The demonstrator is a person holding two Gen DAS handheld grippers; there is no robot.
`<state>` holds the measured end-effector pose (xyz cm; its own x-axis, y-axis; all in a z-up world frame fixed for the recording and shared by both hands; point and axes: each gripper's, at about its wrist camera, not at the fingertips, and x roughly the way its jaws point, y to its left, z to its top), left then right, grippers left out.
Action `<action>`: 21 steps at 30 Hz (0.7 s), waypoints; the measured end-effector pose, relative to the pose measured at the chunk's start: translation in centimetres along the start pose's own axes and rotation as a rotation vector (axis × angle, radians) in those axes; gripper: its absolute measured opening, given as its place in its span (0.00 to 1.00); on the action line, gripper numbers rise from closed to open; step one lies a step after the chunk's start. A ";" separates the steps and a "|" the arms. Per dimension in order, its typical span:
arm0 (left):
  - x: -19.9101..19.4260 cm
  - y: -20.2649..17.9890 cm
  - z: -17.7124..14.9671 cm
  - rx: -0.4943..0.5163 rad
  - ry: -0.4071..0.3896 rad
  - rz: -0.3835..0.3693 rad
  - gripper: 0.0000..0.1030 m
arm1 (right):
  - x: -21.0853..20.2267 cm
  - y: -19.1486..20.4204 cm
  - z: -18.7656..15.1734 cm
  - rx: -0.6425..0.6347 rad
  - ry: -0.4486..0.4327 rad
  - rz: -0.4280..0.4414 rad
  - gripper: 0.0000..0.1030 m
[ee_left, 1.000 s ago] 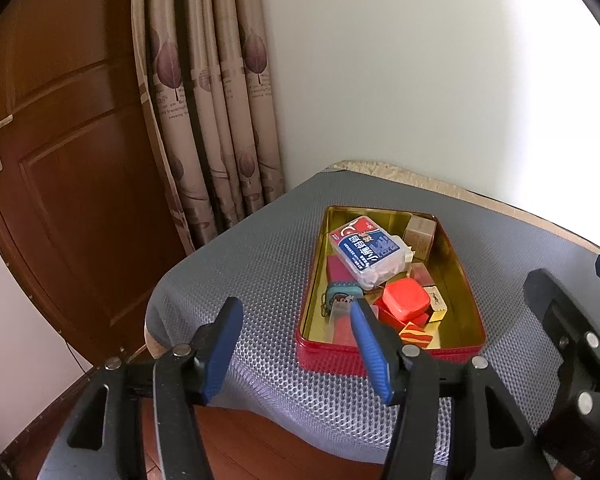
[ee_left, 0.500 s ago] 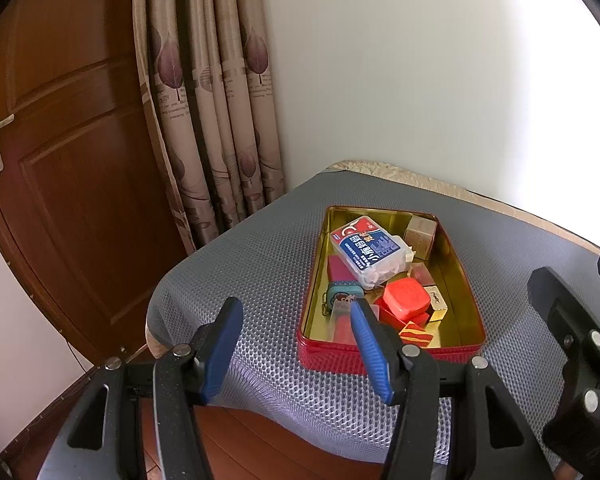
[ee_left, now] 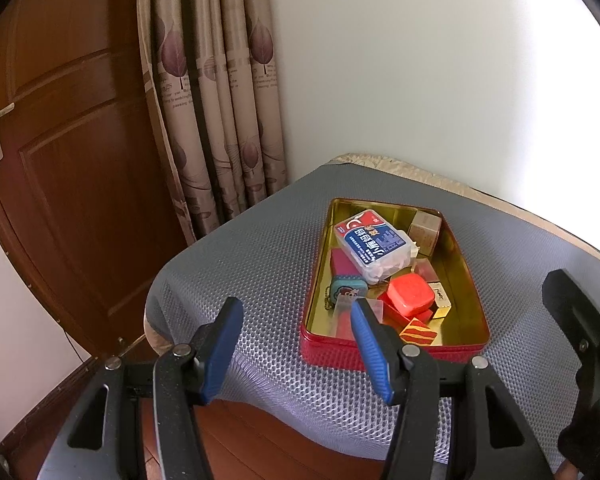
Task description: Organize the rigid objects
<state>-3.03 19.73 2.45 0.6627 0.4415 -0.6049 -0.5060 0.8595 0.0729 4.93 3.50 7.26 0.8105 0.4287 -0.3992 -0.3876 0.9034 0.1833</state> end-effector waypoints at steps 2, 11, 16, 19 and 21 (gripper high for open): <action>0.0 0.0 0.0 0.002 0.000 0.001 0.56 | 0.0 0.0 0.0 0.001 0.001 0.000 1.00; 0.3 -0.3 -0.1 0.012 0.000 0.004 0.56 | -0.3 0.3 -0.1 -0.004 0.000 -0.001 1.00; 0.2 -0.2 -0.1 0.002 0.006 -0.005 0.56 | -0.3 0.3 0.0 -0.003 0.001 -0.001 1.00; 0.3 0.0 -0.1 -0.006 0.015 -0.010 0.58 | -0.4 0.3 0.0 -0.003 0.001 -0.001 1.00; 0.4 0.1 -0.1 -0.007 0.021 -0.016 0.63 | -0.4 0.3 0.0 -0.004 0.003 0.000 1.00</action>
<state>-2.90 19.98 2.16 0.6590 0.4217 -0.6228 -0.4992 0.8646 0.0572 4.43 3.62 7.48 0.8090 0.4286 -0.4023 -0.3894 0.9034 0.1796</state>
